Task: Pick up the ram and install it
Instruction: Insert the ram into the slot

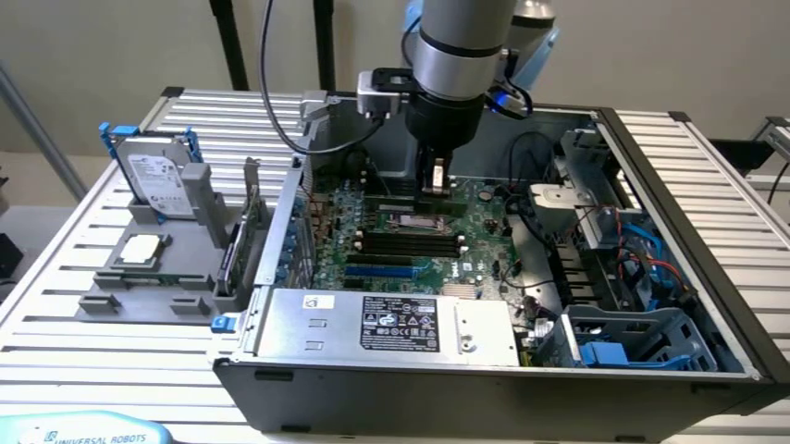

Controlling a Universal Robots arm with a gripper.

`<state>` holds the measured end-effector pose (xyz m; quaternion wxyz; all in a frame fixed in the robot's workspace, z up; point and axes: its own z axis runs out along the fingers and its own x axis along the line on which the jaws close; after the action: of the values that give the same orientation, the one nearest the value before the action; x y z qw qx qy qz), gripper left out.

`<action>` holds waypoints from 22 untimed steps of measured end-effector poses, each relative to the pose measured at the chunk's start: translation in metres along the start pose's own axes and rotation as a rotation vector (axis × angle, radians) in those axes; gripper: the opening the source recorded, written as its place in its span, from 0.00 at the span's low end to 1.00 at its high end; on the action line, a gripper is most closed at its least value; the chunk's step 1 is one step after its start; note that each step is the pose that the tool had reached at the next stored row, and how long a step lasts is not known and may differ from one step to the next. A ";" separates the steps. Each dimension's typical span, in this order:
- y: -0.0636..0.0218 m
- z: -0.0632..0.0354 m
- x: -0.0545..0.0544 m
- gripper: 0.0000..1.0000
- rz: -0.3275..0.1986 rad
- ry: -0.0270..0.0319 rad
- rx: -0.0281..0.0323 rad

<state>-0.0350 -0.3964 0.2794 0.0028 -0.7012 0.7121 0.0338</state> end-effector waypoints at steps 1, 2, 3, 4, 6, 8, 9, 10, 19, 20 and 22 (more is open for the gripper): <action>-0.0002 0.0018 0.000 0.13 0.000 0.0000 0.0000; -0.0004 0.0036 0.000 0.13 0.000 -0.0001 0.0001; -0.0007 0.0055 0.000 0.13 0.000 -0.0001 0.0001; -0.0008 0.0073 0.001 0.13 -0.001 0.0000 0.0000; -0.0010 0.0109 0.001 0.13 -0.003 0.0002 -0.0001; -0.0012 0.0145 0.001 0.13 -0.006 0.0006 -0.0003; -0.0013 0.0162 0.002 0.13 -0.007 0.0009 -0.0004; -0.0014 0.0178 0.002 0.13 -0.009 0.0015 -0.0005; -0.0019 0.0285 0.007 0.13 -0.016 0.0111 -0.0007; -0.0020 0.0296 0.008 0.13 -0.017 0.0125 -0.0007; -0.0021 0.0317 0.009 0.13 -0.018 0.0155 -0.0008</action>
<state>-0.0344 -0.4036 0.2472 -0.0027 -0.7078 0.7058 0.0286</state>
